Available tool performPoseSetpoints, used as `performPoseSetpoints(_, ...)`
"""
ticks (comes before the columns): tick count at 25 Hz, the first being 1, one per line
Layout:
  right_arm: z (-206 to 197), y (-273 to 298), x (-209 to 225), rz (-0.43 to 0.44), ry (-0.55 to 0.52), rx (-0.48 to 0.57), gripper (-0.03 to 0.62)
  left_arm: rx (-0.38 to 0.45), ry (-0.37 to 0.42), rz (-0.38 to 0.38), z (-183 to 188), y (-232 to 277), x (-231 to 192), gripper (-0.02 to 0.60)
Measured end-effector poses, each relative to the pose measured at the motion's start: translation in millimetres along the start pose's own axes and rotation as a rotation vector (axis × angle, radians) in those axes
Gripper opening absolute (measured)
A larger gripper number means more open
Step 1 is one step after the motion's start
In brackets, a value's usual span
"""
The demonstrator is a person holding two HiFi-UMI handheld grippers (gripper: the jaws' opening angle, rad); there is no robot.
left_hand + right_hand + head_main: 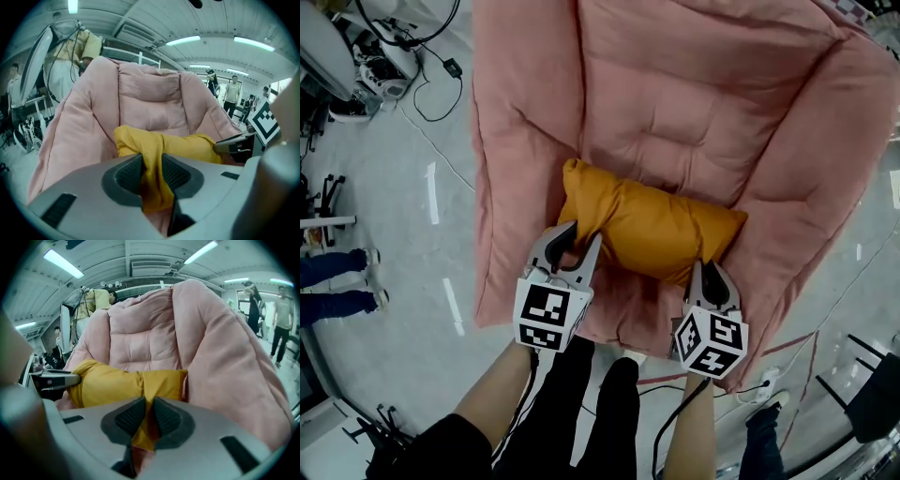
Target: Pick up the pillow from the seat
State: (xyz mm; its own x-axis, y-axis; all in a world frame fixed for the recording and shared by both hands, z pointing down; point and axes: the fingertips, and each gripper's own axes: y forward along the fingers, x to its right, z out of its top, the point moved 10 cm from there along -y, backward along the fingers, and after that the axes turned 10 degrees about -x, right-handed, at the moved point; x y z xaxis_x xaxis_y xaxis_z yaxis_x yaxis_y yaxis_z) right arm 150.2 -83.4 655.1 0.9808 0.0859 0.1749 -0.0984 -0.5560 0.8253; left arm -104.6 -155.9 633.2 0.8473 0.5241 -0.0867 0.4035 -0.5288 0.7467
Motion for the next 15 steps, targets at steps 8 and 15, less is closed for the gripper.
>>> performPoseSetpoints(8, 25.9, -35.3, -13.5, -0.014, -0.013, 0.081, 0.072, 0.088, 0.015, 0.013, 27.2, -36.7, -1.9, 0.127)
performPoseSetpoints(15, 51.9, -80.8, -17.1, -0.024, -0.004, 0.186, 0.072, 0.205, 0.049, 0.024, 62.5, -77.7, 8.8, 0.127)
